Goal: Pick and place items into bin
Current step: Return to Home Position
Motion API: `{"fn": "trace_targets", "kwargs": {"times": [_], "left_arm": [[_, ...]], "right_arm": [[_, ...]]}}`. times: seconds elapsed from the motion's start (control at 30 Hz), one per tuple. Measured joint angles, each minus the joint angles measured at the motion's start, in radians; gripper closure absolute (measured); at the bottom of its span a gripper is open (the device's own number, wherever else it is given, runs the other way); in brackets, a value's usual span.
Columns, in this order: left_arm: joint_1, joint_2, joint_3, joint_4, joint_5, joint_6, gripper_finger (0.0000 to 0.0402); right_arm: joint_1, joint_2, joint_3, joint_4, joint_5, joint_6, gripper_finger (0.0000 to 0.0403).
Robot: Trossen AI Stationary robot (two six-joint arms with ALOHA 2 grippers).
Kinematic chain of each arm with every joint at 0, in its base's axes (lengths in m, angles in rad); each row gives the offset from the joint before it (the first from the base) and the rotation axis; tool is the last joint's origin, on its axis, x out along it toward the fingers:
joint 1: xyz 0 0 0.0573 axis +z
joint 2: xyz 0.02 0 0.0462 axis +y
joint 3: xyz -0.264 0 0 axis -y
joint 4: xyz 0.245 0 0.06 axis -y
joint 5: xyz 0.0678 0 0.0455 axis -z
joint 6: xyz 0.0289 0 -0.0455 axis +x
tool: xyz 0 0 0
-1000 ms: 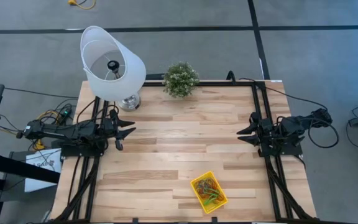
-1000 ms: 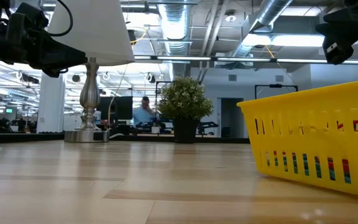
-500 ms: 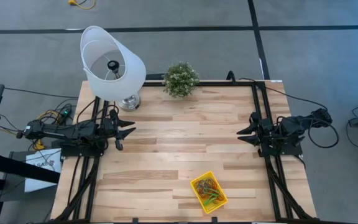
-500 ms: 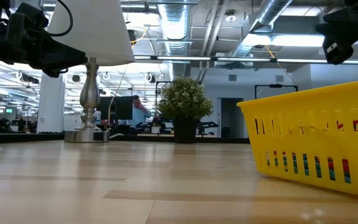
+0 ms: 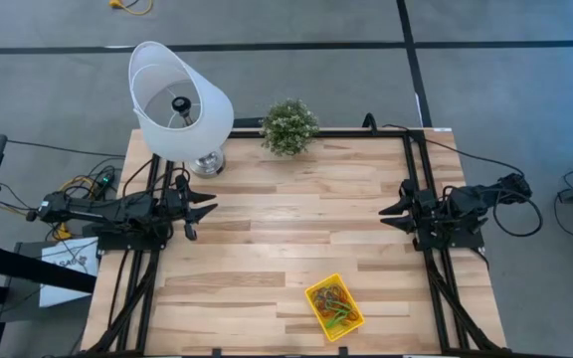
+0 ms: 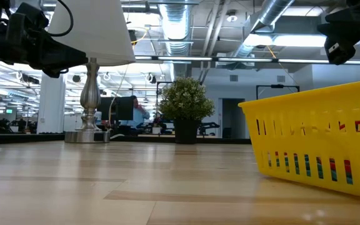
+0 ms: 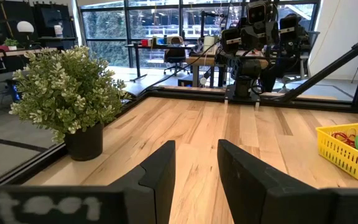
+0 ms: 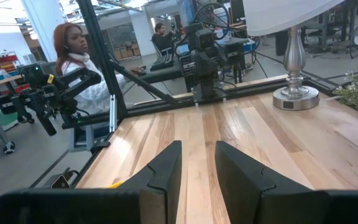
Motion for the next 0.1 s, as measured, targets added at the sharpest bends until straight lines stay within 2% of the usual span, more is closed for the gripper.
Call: {"fn": "trace_targets", "kwargs": {"times": [0.1], "left_arm": [[0.0,0.0,0.0,0.0,0.0,0.0,0.0293]], "right_arm": [[0.0,0.0,0.0,0.0,0.0,0.0,0.031]]}}
